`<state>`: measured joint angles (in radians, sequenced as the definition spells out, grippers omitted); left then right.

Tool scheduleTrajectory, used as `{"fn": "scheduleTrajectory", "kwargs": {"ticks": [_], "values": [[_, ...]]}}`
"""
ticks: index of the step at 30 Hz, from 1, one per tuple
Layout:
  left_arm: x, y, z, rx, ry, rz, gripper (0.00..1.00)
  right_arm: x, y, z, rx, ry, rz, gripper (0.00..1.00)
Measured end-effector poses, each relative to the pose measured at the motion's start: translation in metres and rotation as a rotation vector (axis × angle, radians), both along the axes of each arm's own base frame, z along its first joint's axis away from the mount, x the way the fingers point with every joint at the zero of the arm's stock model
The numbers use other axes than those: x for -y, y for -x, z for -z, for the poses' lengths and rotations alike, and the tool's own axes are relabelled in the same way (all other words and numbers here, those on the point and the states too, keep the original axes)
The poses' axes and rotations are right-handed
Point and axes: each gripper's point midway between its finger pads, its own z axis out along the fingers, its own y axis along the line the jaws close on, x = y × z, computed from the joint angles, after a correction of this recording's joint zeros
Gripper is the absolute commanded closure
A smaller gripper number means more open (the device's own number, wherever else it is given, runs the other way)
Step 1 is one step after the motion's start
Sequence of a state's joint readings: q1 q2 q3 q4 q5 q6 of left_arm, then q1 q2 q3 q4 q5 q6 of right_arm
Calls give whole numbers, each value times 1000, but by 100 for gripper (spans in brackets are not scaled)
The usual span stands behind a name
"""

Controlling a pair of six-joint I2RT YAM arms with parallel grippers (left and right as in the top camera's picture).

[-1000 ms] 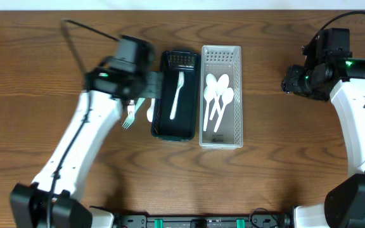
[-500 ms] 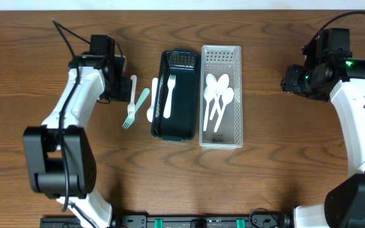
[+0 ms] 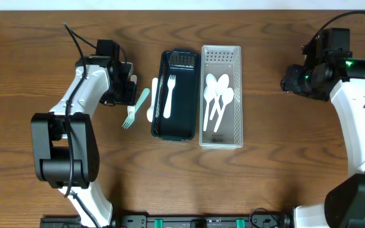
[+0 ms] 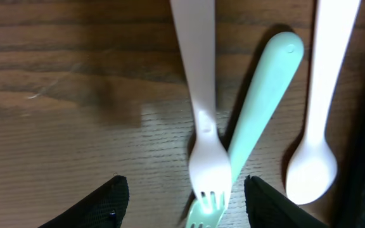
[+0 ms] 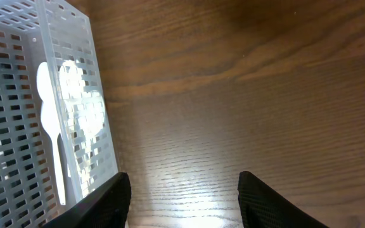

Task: Pack container
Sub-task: 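Grasp the second white fork with the left gripper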

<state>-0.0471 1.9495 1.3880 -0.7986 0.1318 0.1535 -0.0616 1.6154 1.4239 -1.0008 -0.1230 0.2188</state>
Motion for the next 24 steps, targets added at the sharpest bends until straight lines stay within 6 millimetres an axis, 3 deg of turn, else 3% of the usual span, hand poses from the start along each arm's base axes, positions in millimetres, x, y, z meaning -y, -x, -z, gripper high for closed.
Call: {"fn": "scheduleTrajectory", "kwargs": {"ticks": [10,15,24], "values": [[5,6,25,-68,6,-2,45,0,0,0,-2,0,0,43],[5,5,27,-66,10,-15,59,0,1,0,-4,0,0,43],[5,9,29,-87,10,-12,64,0,1,0,-5,0,0,45]]}}
